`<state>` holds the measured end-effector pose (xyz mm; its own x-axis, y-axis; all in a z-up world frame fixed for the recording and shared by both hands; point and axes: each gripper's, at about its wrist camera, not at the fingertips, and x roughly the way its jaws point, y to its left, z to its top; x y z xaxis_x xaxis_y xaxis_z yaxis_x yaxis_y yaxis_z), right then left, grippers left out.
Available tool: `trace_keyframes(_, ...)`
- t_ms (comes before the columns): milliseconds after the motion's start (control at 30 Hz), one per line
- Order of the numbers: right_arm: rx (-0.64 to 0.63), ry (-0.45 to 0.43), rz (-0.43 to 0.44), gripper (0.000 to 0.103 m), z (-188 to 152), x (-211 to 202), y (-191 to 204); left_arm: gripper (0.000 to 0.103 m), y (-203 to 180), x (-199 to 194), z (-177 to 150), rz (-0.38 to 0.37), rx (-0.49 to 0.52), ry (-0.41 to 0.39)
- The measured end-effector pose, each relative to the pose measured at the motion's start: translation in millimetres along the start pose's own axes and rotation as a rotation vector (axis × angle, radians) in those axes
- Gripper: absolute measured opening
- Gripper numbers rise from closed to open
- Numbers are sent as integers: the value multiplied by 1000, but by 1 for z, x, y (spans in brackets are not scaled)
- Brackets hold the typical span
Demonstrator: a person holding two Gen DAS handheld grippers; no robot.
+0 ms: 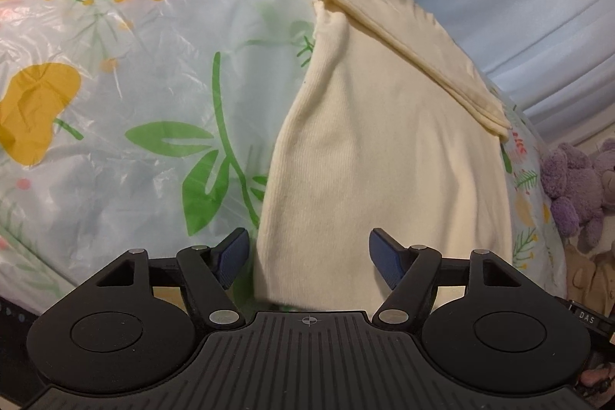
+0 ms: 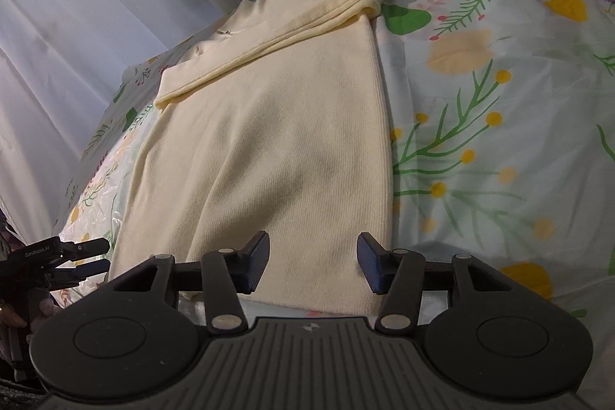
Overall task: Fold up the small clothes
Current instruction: 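Grasp the sweater hem with both tools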
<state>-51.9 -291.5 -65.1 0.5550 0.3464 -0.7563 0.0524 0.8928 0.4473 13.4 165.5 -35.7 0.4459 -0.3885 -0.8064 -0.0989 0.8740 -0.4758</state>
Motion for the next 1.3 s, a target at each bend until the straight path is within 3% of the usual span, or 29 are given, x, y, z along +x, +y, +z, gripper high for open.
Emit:
trace_keyframes(300,2,49,-25,51,1,10,-5,71,4,1,-3,-18,5,47)
trace_keyframes(433,9,52,-37,48,3,11,-9,45,5,6,-2,-57,-7,103)
trace_keyframes(533,7,57,-64,46,5,12,-12,27,5,10,-3,-47,1,115)
trace_keyframes(733,-14,93,-68,44,4,16,-11,29,1,15,-1,-51,9,118)
trace_keyframes(833,-23,110,-68,34,3,16,-9,29,-1,16,-1,-53,20,119)
trace_keyframes(900,-38,116,-78,22,2,17,-8,23,-1,17,-1,-46,22,121)
trace_keyframes(933,-42,119,-81,19,1,17,-7,14,-1,18,-1,-42,17,126)
trace_keyframes(1000,-43,118,-78,10,0,17,-7,14,-1,20,-1,-47,0,127)
trace_keyframes(1300,4,154,-57,17,2,18,-9,20,1,22,0,-70,-18,126)
